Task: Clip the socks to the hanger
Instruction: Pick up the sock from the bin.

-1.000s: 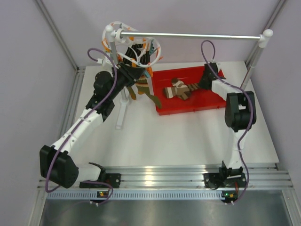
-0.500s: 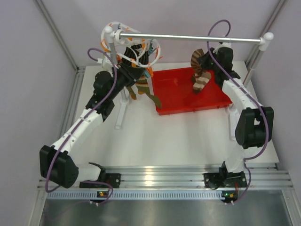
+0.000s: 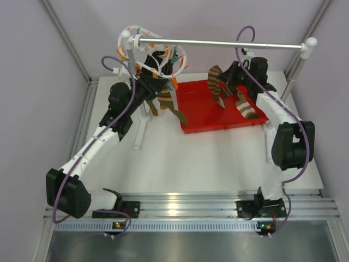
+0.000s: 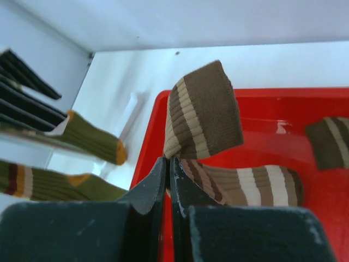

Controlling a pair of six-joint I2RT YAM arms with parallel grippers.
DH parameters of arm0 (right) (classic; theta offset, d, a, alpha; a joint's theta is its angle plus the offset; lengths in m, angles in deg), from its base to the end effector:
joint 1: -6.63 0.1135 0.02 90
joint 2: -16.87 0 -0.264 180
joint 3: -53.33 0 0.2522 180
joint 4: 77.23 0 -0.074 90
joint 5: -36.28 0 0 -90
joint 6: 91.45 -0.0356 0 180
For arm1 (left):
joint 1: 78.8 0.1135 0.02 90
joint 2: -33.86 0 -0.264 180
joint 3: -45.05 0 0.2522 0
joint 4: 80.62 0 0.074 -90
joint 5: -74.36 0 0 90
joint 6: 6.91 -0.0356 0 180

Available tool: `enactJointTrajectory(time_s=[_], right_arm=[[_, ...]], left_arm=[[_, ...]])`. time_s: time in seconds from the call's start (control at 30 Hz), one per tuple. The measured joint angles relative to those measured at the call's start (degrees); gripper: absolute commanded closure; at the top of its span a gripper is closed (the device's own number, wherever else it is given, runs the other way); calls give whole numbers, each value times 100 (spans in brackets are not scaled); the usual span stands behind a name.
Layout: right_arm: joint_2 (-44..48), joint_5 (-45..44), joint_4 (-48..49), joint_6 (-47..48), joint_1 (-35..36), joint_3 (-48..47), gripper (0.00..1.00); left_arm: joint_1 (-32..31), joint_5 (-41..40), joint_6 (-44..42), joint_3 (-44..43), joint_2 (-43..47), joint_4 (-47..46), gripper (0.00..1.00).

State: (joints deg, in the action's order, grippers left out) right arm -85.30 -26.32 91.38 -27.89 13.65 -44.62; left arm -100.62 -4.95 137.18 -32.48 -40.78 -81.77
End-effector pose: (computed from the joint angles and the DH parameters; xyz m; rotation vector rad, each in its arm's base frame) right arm 0.4237 0.0687 0.3246 -0.0255 1.8965 0.8428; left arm 0.2859 -0.1216 0.3885 -0.2934 1.5982 -1.1864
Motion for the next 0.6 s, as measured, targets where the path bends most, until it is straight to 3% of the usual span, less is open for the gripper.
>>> enactJointTrajectory(time_s=[0.17,0.47,0.6], right_arm=[[-905,807,-619,955,105,-734,100],[-2629,1434,-1762,2476,667,-1821,99],[-2975,1510,-2354,3178,1012,-2494,79]], left_arm=[[2,-2,0,0,0,0,100],[4,13,0,2,0,0,100],[4,17,0,2,0,0,100]])
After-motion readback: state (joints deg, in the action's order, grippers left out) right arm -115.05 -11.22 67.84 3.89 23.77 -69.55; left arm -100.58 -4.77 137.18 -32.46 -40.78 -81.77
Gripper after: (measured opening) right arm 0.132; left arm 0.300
